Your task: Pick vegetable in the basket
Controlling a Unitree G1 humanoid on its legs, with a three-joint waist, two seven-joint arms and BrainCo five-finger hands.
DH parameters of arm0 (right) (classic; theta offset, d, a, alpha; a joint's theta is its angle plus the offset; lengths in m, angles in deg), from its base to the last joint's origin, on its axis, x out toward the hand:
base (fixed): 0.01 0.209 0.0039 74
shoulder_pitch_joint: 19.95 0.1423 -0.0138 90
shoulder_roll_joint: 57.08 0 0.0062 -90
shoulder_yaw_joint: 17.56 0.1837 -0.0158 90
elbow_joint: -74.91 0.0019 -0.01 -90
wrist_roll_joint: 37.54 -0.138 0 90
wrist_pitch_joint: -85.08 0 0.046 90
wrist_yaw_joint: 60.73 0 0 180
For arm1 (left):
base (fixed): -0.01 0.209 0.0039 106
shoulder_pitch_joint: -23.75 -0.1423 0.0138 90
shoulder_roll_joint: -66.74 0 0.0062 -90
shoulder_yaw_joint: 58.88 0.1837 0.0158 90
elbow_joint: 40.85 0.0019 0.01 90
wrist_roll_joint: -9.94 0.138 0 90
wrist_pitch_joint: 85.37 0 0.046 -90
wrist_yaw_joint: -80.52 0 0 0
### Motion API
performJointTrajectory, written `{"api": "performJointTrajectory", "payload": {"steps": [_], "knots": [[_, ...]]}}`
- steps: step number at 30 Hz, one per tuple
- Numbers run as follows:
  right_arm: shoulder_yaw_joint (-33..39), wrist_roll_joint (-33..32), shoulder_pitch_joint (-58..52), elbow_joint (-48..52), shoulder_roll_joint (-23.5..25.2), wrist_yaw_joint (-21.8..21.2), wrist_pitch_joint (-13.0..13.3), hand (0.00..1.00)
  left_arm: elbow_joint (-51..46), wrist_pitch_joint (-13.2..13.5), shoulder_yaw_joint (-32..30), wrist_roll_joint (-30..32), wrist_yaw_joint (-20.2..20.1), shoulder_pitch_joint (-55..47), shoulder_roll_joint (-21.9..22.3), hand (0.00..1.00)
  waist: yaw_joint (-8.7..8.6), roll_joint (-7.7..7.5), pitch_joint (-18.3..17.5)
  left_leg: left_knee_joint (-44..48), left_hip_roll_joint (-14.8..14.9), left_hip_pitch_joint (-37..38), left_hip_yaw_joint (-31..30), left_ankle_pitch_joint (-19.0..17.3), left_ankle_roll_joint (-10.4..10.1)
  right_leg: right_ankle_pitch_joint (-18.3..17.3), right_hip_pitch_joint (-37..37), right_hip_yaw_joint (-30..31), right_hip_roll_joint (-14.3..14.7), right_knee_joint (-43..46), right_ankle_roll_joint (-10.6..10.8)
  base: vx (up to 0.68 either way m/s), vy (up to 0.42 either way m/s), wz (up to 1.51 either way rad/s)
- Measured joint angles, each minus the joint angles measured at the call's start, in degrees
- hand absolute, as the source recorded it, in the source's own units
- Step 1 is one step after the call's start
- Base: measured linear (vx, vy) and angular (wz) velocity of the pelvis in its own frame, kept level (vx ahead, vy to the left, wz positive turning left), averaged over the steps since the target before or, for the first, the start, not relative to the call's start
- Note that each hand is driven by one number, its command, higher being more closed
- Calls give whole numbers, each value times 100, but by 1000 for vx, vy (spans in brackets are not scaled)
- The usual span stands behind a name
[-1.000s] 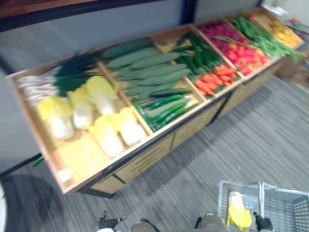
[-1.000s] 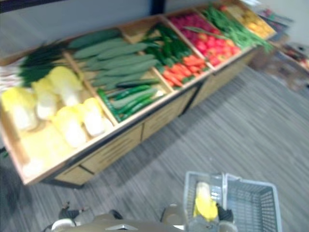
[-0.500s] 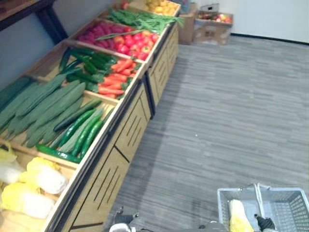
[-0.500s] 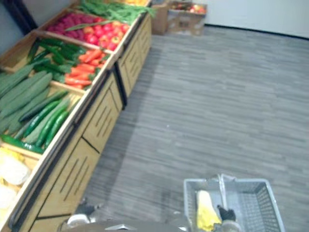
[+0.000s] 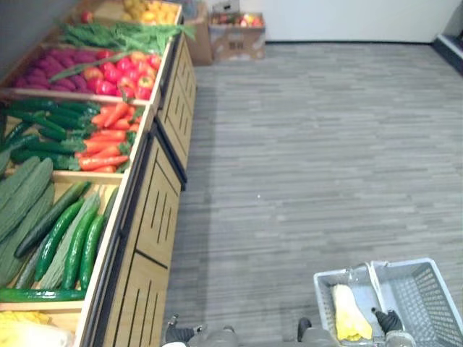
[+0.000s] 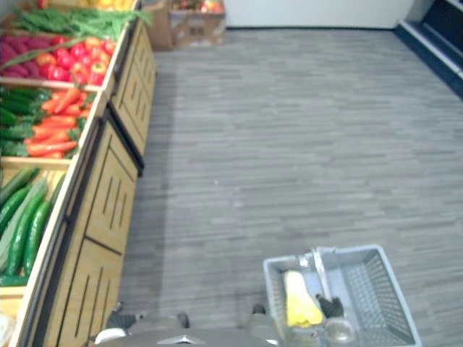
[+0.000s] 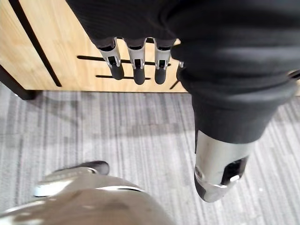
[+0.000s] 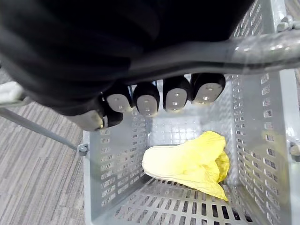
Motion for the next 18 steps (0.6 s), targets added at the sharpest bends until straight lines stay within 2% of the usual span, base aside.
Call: {"api": "performJointTrajectory", "payload": {"steps": [1,5,9,12,18], "knots": [[14,-1,-101,22,-1,8,3,100,-1,-11,116,41,1,-52,-8,0,-7,-35,-23,-234,-129,138,5,102,47,17,48,-1,-110,-24,30,43,135,11],[142,-1,-234,60,-19,19,2,100,-6,-6,319,163,-3,3,-50,0,-34,52,-63,-524,-250,244,-21,219,109,23,45,-71,-215,-50,42,69,55,7],[50,4,-152,45,54,18,2,100,9,-3,377,160,-8,59,-68,0,-8,12,-58,-587,-132,287,157,232,71,62,-81,-54,-100,38,100,47,-36,-22],[-42,0,-32,-36,148,18,1,100,91,-3,375,160,-11,65,-132,0,-24,-59,-20,-622,39,375,302,223,7,102,-160,-84,55,188,57,18,-66,-24],[-98,-8,-41,-41,260,18,1,100,90,-1,358,162,-36,60,-250,0,-13,-244,-33,-589,57,320,361,214,-28,103,-229,-248,42,198,58,-23,-25,-6]]}}
